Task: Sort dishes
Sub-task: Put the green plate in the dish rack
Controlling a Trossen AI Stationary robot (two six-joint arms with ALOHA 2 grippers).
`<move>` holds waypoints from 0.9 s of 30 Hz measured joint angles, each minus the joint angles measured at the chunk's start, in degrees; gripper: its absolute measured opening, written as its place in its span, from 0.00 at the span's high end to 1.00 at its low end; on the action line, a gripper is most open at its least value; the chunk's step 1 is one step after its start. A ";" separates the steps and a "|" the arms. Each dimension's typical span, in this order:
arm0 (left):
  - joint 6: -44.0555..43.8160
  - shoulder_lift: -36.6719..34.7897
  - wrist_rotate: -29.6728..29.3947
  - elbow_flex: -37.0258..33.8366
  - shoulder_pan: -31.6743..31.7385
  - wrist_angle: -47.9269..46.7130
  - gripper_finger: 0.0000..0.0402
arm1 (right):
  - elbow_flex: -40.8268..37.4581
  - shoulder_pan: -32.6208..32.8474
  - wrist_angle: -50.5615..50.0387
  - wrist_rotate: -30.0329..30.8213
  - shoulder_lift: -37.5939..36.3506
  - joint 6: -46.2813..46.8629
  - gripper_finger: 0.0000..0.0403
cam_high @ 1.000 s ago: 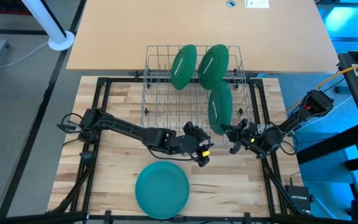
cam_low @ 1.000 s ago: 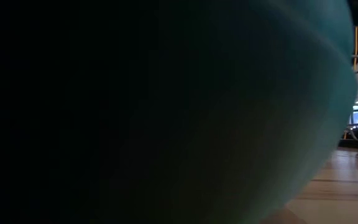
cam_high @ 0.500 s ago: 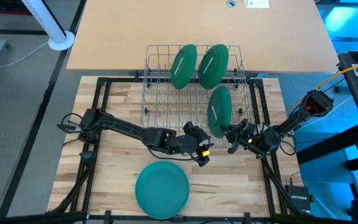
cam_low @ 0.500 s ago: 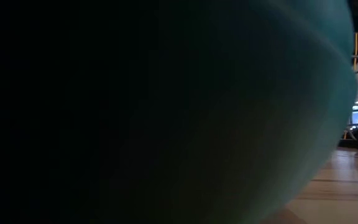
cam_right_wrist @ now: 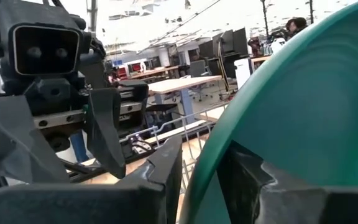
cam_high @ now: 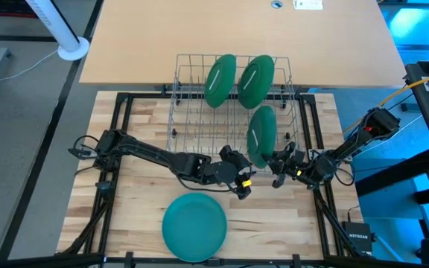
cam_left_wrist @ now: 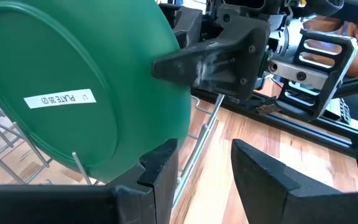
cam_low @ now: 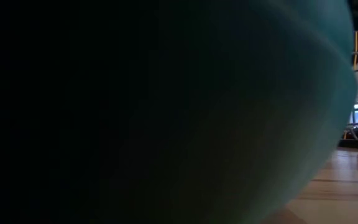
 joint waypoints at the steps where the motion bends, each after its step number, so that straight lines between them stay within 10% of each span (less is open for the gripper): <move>1: 0.00 0.00 0.00 0.02 0.00 0.00 0.65 | 0.00 0.00 -0.01 -0.27 0.00 0.00 0.75; 27: 6.49 -0.02 -0.02 0.02 0.03 -0.32 0.65 | 0.04 -0.04 -8.87 -1.14 -0.02 7.57 0.69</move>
